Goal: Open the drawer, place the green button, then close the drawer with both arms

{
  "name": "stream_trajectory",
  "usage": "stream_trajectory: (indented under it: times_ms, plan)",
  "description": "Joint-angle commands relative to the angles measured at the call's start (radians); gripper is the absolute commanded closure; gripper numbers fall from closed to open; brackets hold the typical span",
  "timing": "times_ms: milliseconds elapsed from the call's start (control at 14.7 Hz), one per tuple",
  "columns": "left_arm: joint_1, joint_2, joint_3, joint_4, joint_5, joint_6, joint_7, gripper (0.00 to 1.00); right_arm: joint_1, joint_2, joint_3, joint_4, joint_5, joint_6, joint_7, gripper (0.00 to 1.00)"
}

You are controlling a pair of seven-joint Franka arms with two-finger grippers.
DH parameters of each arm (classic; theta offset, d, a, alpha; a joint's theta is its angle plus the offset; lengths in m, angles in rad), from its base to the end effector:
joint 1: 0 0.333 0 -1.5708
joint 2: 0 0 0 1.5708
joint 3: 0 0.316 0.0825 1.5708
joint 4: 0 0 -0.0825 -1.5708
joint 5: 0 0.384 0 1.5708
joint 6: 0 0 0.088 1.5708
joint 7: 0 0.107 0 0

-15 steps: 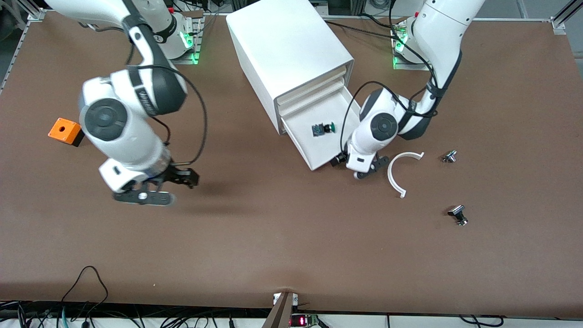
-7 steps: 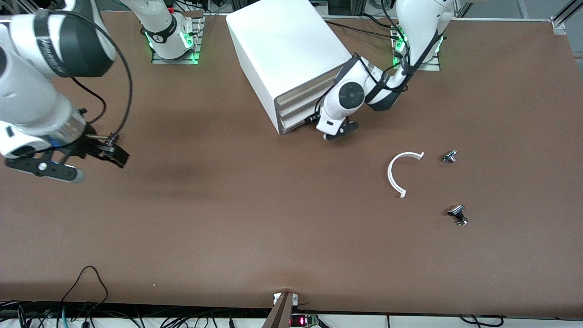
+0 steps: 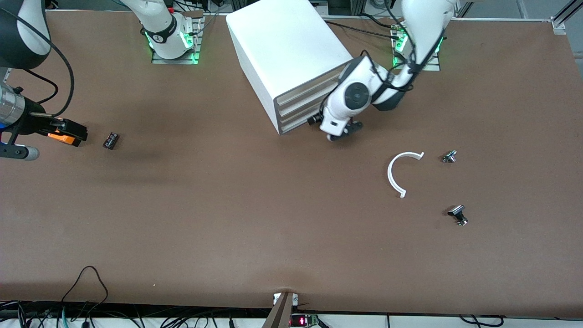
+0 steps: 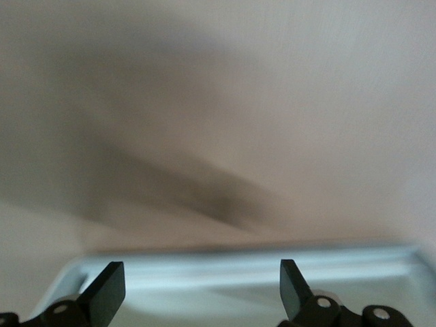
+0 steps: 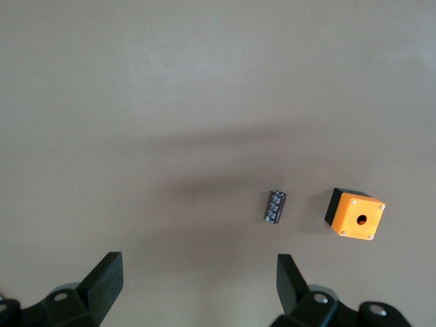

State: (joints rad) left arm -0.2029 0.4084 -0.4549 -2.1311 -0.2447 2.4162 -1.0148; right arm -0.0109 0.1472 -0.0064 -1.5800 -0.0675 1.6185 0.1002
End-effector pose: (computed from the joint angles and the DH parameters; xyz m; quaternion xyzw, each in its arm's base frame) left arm 0.4469 -0.3471 0.2267 0.9449 0.2790 -0.1541 0.0746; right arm 0.5958 -0.0170 0.5395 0.9964 -0.0552 -0.0528 0.0363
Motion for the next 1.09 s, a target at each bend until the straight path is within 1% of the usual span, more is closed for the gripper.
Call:
stream_trajectory:
  times_ms: [0, 68, 136, 204, 272, 408, 544, 612, 680, 748, 816, 883, 1019]
  plan:
    - [0.192, -0.112, 0.004, -0.015, -0.015, 0.077, 0.031, 0.00, 0.000, -0.110, -0.001, -0.139, 0.028, 0.030, -0.014, 0.00]
    - [0.221, -0.137, 0.012, 0.011, -0.010, 0.090, 0.074, 0.00, 0.000, -0.165, -0.001, -0.215, 0.028, 0.081, -0.046, 0.00]
    - [0.264, -0.167, 0.031, 0.016, -0.010, 0.086, 0.153, 0.00, 0.000, -0.216, -0.001, -0.283, 0.028, 0.118, -0.101, 0.00]
    - [0.302, -0.198, 0.056, 0.019, -0.010, 0.083, 0.247, 0.00, 0.000, -0.231, -0.001, -0.307, 0.028, 0.138, -0.120, 0.00]
    - [0.347, -0.232, 0.088, 0.026, -0.010, 0.043, 0.353, 0.00, 0.000, -0.215, -0.003, -0.287, 0.028, 0.135, -0.129, 0.00]
    - [0.379, -0.292, 0.171, 0.084, -0.011, -0.111, 0.578, 0.00, -0.001, -0.186, -0.013, -0.252, 0.029, 0.133, -0.131, 0.00]
    - [0.379, -0.319, 0.273, 0.208, -0.010, -0.320, 0.788, 0.00, -0.001, -0.184, -0.014, -0.250, 0.052, 0.129, -0.131, 0.00]
    - [0.379, -0.330, 0.298, 0.262, 0.001, -0.427, 0.852, 0.00, -0.001, -0.183, -0.014, -0.250, 0.052, 0.127, -0.131, 0.00]
    - [0.379, -0.350, 0.314, 0.313, 0.058, -0.522, 0.867, 0.00, -0.003, -0.182, -0.015, -0.250, 0.052, 0.129, -0.131, 0.00]
    - [0.372, -0.373, 0.318, 0.342, 0.132, -0.587, 0.868, 0.00, -0.003, -0.182, -0.020, -0.250, 0.052, 0.132, -0.132, 0.00]
    - [0.363, -0.403, 0.318, 0.355, 0.184, -0.629, 0.863, 0.00, -0.003, -0.181, -0.024, -0.250, 0.052, 0.136, -0.132, 0.00]
    - [0.343, -0.434, 0.323, 0.355, 0.211, -0.661, 0.860, 0.00, -0.004, -0.181, -0.024, -0.248, 0.052, 0.138, -0.132, 0.00]
    - [0.281, -0.474, 0.360, 0.346, 0.248, -0.710, 0.826, 0.00, -0.006, -0.179, -0.026, -0.236, 0.051, 0.139, -0.119, 0.00]
